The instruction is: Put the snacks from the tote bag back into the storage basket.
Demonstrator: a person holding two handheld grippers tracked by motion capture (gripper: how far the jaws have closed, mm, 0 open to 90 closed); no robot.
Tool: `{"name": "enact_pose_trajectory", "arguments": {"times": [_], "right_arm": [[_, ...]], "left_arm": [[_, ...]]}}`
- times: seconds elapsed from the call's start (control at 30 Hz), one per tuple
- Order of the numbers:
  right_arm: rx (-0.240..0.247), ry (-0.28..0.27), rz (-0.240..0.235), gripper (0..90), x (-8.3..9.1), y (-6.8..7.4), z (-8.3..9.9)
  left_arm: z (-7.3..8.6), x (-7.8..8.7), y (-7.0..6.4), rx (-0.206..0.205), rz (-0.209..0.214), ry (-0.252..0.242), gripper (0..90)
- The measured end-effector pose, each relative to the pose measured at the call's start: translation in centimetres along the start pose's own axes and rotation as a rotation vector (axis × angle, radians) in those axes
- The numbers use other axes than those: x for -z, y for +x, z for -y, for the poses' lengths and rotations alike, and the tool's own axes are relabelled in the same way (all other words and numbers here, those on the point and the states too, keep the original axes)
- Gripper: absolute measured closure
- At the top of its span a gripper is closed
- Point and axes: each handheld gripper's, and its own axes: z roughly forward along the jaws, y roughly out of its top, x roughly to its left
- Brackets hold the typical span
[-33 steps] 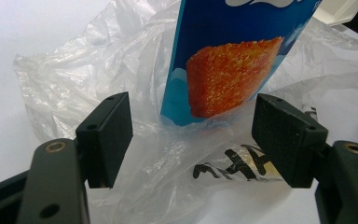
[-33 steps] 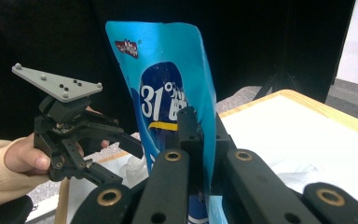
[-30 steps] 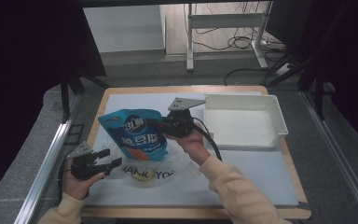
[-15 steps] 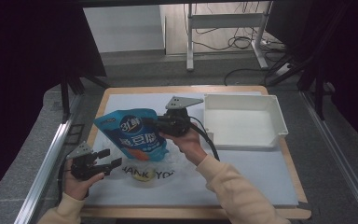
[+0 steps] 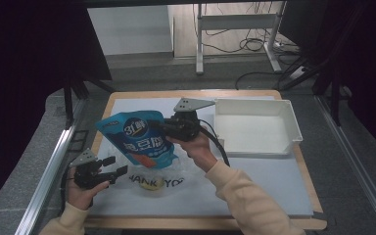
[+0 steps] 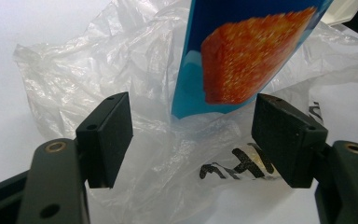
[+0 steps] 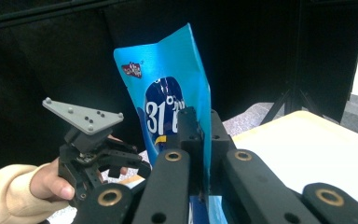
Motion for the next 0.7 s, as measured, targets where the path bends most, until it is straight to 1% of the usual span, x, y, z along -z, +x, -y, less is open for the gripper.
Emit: {"name": "enact_pose_trajectory", "arguments": {"times": [0.13,0.37,0.7], "right_arm": [[0.004,-0.017,-0.005,89.0,0.1,0.2,-0.6],[0.019,-0.030,-0.006,89.1,0.3,0.6,-1.7],[0.026,-0.062,-0.007,89.1,0.7,0.9,-3.5]], "left_arm": [[0.0,-0.1,0.0,-0.003,0.001,0.005,29.4],[0.0,-0.1,0.0,0.001,0.000,0.002,29.4],[0.0,-0.1,0.0,-0.003,0.001,0.007,29.4]]}}
